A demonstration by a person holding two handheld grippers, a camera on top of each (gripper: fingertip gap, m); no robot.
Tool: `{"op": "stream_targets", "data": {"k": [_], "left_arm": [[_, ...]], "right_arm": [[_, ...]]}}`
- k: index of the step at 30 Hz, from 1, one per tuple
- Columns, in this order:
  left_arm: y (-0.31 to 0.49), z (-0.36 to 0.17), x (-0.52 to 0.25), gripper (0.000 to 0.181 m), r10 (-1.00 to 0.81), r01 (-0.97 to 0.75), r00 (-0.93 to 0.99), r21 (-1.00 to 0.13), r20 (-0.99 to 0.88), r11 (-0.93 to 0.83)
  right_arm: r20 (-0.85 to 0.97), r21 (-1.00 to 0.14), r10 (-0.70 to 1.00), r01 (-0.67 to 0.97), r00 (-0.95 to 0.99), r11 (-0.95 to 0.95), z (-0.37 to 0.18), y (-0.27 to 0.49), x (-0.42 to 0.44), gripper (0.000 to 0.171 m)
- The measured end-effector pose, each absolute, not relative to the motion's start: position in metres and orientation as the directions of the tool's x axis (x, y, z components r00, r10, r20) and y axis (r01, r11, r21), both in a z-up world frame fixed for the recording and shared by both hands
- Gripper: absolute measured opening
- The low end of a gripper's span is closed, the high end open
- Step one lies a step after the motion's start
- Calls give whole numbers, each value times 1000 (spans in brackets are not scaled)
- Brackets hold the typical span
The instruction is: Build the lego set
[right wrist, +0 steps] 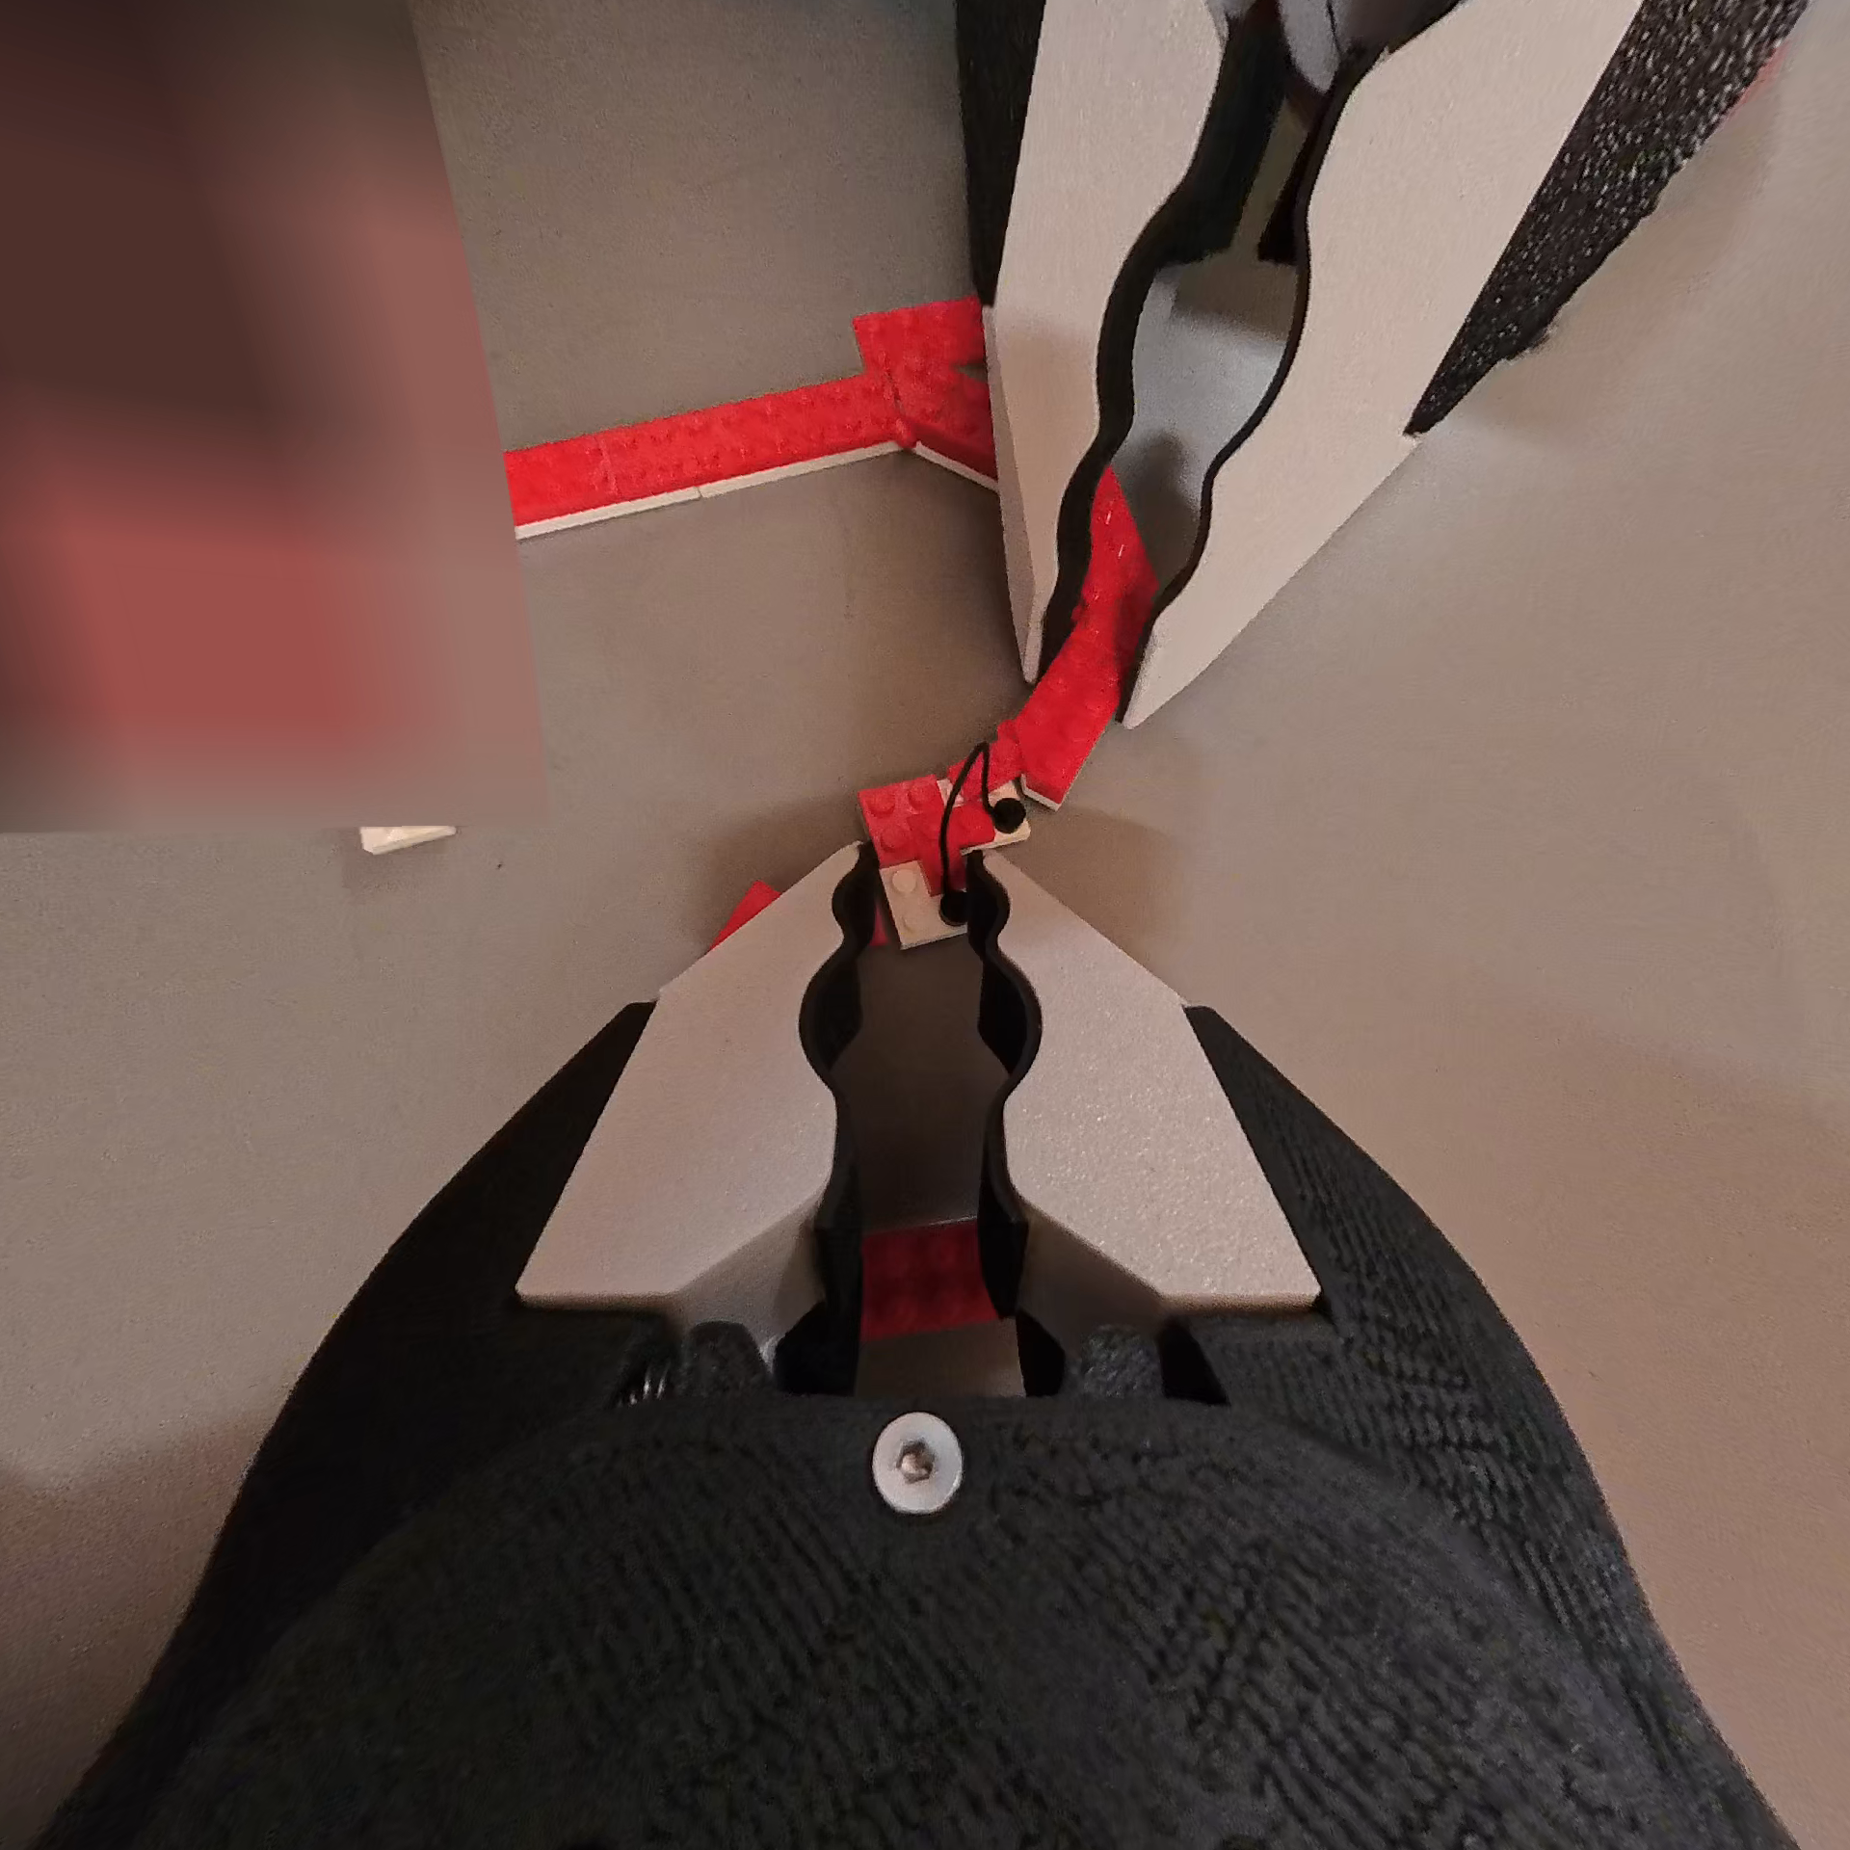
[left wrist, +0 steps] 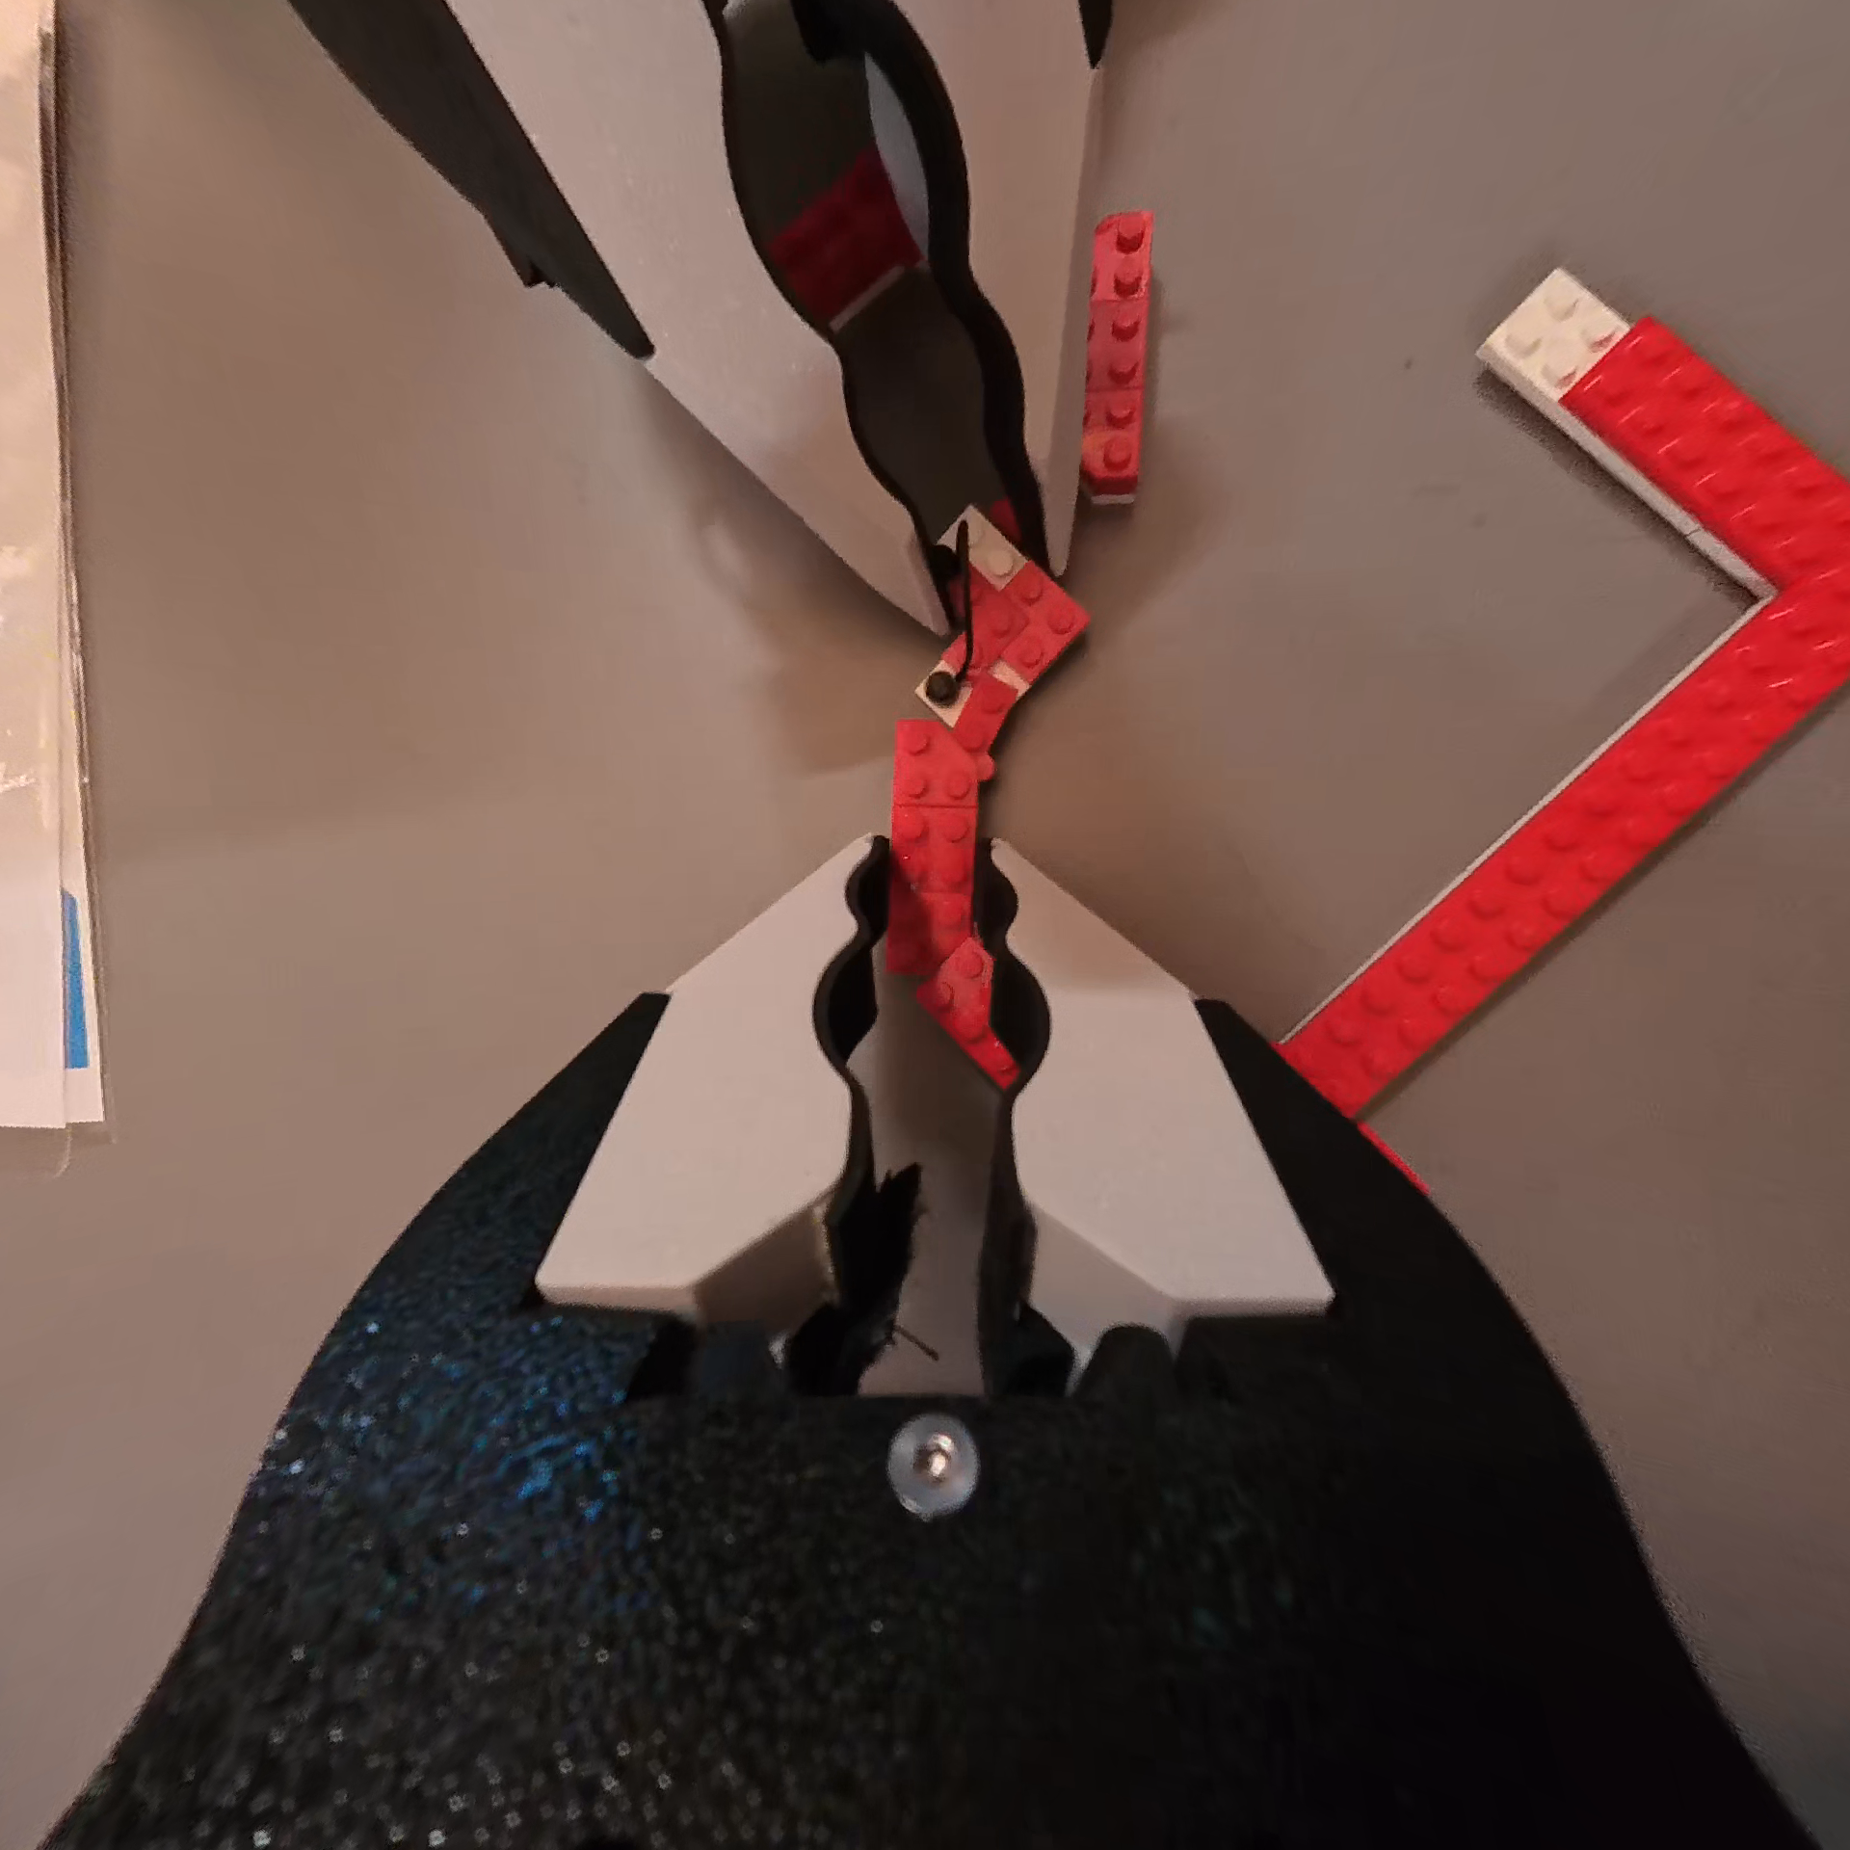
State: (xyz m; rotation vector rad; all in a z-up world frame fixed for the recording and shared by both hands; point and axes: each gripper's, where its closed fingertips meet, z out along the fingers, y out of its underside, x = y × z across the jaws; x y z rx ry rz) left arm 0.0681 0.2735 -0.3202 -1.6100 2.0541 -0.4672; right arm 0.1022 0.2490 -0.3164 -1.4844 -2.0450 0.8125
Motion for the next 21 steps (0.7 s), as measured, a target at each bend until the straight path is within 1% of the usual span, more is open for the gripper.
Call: {"op": "stream_targets", "data": {"k": [11, 16, 21], "left_arm": [[278, -318, 68, 15, -962, -811, -179, -523, -207, 264], [279, -316, 67, 15, -969, -813, -162, -530, -189, 240], [278, -320, 67, 15, -973, -832, -155, -508, -173, 223]], "right_arm": [[52, -713, 951, 656, -303, 248, -313, 246, 99, 16], [48, -723, 958, 653, -281, 227, -312, 250, 99, 16], [50, -714, 960, 662, -276, 227, -316, 251, 98, 16]]}}
